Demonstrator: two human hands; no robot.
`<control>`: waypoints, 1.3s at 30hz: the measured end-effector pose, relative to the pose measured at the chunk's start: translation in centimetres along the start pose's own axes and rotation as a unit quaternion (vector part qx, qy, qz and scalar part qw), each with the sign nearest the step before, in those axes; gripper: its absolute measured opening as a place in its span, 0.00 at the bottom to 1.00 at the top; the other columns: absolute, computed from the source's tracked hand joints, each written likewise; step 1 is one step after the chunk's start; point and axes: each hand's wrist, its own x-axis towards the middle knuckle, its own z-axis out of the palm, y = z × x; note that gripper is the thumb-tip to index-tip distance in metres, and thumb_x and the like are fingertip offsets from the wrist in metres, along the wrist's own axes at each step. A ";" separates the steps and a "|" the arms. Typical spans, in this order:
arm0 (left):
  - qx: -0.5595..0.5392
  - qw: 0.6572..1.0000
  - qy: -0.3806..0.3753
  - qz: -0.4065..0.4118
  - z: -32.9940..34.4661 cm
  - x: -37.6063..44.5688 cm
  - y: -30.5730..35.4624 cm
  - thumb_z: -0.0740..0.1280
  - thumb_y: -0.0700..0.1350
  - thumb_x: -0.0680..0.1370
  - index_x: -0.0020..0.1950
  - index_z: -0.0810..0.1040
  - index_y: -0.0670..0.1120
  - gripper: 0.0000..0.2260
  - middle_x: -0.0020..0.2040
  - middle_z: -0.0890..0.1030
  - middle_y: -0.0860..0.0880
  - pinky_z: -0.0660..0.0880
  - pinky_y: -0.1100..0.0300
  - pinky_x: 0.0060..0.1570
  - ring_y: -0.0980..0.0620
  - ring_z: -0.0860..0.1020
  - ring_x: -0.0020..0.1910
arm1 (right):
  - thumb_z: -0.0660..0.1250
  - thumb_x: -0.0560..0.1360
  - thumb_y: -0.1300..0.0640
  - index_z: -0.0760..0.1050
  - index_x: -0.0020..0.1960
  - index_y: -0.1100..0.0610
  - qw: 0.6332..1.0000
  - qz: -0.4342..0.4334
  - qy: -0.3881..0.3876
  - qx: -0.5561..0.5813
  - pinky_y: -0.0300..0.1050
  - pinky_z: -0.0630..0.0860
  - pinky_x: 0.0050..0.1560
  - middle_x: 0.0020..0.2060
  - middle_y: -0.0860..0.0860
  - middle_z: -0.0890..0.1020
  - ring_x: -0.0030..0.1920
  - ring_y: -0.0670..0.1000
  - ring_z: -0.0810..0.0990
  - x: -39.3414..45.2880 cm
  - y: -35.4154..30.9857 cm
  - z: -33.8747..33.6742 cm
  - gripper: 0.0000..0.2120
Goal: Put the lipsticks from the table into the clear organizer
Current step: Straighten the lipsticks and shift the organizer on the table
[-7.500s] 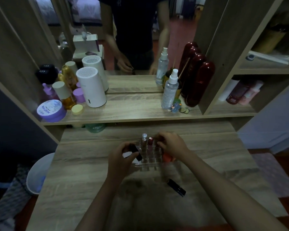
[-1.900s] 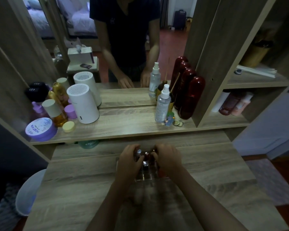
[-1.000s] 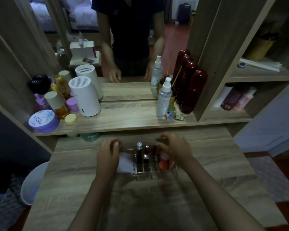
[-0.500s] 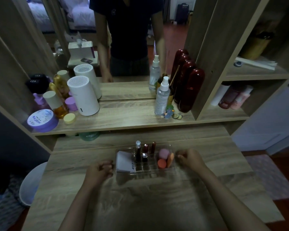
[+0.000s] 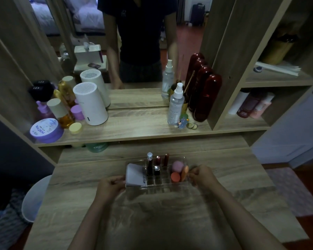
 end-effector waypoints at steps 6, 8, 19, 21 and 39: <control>-0.005 1.000 0.016 0.008 0.3 0.3 -0.6 0.69 0.31 0.70 0.48 0.84 0.40 0.09 0.36 0.86 0.48 0.79 0.58 0.39 0.54 0.81 0.34 | 0.66 0.74 0.62 0.82 0.38 0.65 1.000 -0.006 -0.013 -0.012 0.32 0.68 0.26 0.37 0.65 0.85 0.17 0.37 0.73 0.3 0.0 0.1 0.10; 0.005 1.000 0.014 0.015 0.4 0.3 -0.7 0.70 0.32 0.70 0.45 0.84 0.44 0.09 0.31 0.86 0.55 0.78 0.67 0.31 0.60 0.80 0.31 | 0.66 0.74 0.63 0.82 0.38 0.65 1.000 -0.013 -0.007 -0.024 0.37 0.73 0.31 0.37 0.65 0.86 0.27 0.45 0.81 0.2 -0.1 0.0 0.10; 0.032 0.999 0.010 0.021 4.8 0.3 -0.4 0.71 0.34 0.70 0.52 0.82 0.40 0.11 0.47 0.85 0.41 0.79 0.52 0.48 0.49 0.81 0.42 | 0.66 0.72 0.64 0.82 0.38 0.68 0.998 -0.020 0.044 -0.027 0.48 0.78 0.45 0.37 0.65 0.86 0.41 0.59 0.85 -0.5 2.4 -3.1 0.09; 0.041 0.999 0.016 0.031 6.3 0.2 -0.1 0.71 0.34 0.70 0.52 0.82 0.40 0.11 0.47 0.85 0.41 0.80 0.52 0.47 0.49 0.81 0.43 | 0.67 0.71 0.65 0.81 0.37 0.69 0.998 -0.014 0.051 -0.023 0.48 0.78 0.45 0.37 0.66 0.85 0.41 0.59 0.85 -0.6 3.3 -4.1 0.08; 0.095 0.993 0.006 0.064 22.2 -0.4 3.8 0.71 0.35 0.71 0.51 0.82 0.37 0.10 0.47 0.84 0.39 0.73 0.69 0.34 0.54 0.78 0.40 | 0.66 0.74 0.63 0.78 0.52 0.66 0.990 0.103 0.093 -0.013 0.50 0.74 0.57 0.53 0.63 0.81 0.55 0.61 0.79 1.0 15.2 -13.7 0.09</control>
